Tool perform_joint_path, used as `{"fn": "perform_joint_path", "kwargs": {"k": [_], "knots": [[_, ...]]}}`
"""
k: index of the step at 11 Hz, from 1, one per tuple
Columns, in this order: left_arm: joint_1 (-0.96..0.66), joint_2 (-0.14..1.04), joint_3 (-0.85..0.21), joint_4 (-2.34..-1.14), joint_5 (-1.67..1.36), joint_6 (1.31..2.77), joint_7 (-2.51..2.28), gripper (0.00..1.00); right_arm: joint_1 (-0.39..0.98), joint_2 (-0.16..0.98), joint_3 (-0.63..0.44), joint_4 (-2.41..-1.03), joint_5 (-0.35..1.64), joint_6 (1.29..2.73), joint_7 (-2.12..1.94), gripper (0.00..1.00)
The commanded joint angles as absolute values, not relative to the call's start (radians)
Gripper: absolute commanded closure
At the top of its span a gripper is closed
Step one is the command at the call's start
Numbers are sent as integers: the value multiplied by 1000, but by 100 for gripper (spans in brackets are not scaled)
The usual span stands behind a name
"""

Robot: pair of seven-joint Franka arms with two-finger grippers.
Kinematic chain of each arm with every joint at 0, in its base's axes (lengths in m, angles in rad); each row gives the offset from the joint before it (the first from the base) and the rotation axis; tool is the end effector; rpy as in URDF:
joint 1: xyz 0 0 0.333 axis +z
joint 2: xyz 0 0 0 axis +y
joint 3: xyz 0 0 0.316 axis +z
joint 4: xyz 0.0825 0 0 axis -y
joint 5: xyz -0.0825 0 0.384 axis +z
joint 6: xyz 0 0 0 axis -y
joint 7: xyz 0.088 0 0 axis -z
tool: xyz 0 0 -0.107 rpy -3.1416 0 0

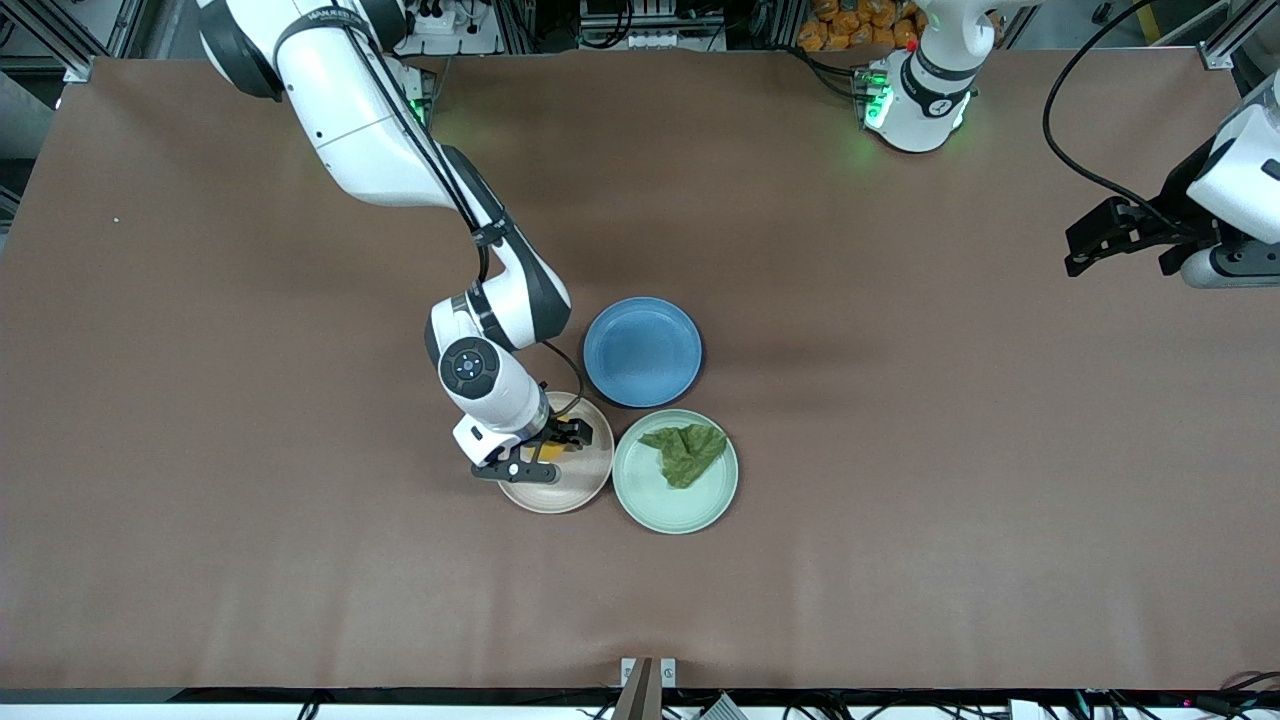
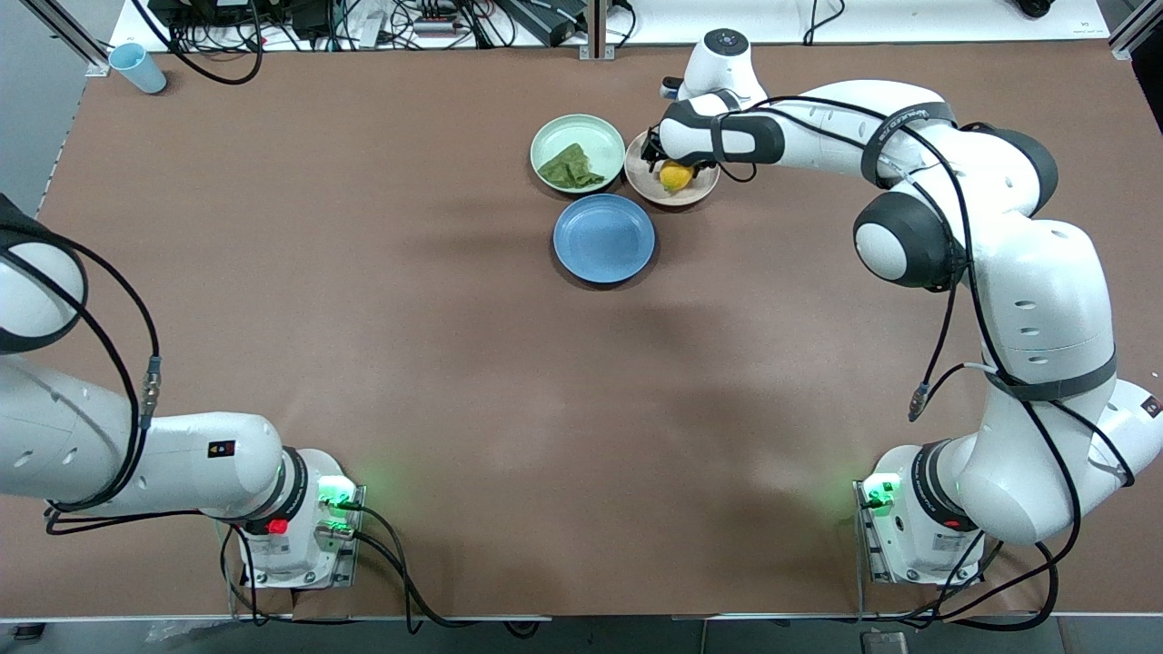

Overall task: Place lemon and lettuce in plates
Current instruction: 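Lower the lemon onto the cream plate and open the right gripper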

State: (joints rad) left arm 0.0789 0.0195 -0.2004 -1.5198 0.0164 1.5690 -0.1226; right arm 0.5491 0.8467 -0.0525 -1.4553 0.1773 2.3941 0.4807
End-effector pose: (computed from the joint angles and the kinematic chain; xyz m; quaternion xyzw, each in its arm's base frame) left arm 0.5571 -0.0650 0.6378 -0.9999 -0.0007 -0.0157 0.0044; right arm 0.6376 0.3554 0.1877 -0.9969 0.0444 -0.0209 0.0609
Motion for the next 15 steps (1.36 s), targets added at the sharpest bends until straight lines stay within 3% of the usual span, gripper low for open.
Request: {"fn": "perform_joint_path", "kwargs": {"k": [1,4,9,15], "knots": [[87,6,-202,-1520,3,1572,-95,0,542,864,-55,-1404,193,2388,474,0],[89,8,-202,-1519,-3,1589,-95,0,534,859,-55,-1381,195,2356,474,0],[89,11,-202,-1516,-5,1594,-94,0,462,842,-55,-1244,195,2105,414,0],[89,0,-199,-1513,-6,1592,-92,0,402,822,-67,-1238,179,1998,327,0]]}}
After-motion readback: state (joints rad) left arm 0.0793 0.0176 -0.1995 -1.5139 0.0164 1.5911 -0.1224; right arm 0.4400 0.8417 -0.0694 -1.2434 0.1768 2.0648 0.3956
